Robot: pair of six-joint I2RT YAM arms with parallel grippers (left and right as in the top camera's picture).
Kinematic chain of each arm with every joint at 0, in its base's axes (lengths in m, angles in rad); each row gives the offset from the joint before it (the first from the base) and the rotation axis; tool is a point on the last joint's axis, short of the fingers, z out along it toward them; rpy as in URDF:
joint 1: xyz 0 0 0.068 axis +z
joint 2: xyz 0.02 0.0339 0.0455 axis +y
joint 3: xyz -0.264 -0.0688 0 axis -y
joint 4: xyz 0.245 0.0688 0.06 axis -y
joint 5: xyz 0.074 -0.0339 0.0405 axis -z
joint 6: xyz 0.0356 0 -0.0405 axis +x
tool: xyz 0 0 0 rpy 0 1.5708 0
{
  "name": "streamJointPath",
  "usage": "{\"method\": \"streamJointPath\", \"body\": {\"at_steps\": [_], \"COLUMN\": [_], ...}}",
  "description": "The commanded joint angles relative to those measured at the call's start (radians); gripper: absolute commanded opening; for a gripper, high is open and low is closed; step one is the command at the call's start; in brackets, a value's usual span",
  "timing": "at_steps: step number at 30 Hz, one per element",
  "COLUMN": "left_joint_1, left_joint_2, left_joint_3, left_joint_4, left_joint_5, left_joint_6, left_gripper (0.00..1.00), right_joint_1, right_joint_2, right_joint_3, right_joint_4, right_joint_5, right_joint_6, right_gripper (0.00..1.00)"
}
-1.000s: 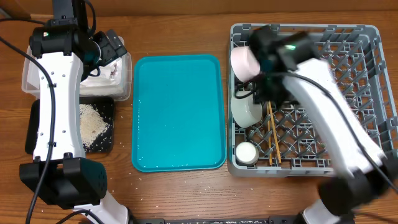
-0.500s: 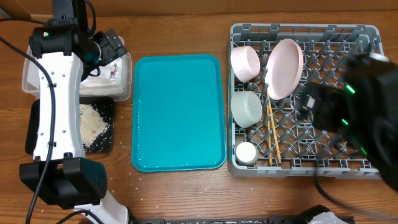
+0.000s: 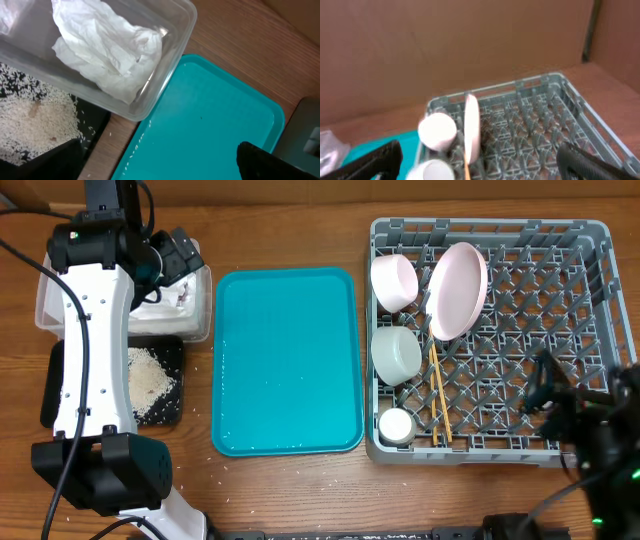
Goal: Sort waste into correct bins and load items into the dishwasher
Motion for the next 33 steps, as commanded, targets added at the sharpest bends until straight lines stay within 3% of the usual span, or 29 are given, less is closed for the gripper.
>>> {"method": "streamJointPath", "body": {"at_steps": [1, 9, 17, 33], "left_joint_1": [-0.002, -0.002, -0.002, -0.002], "left_joint_2": [-0.018, -0.018, -0.018, -0.018], "left_joint_3": [0.014, 0.014, 0.014, 0.014], "left_joint_4": [0.0, 0.0, 0.0, 0.0], "left_joint_5": [-0.006, -0.006, -0.006, -0.006], "left_joint_6": [0.022, 0.022, 0.022, 0.022], "left_gripper": [1.0, 1.0, 1.0, 1.0], "right_joint_1": [-0.067, -0.099, -0.1, -0.1], "right_joint_2": [-0.174, -0.429, -0.519, -0.544], "right_joint_3": [-0.261, -0.72, -0.967, -1.038], "right_joint_4": [0.093, 0.406, 0.61, 0.673], "right_joint_5": [-0.168, -0.216, -0.238, -0.233], "right_joint_6": [-0.044, -0.038, -0.036, -0.037], "right_gripper": [1.0, 1.0, 1.0, 1.0]}}
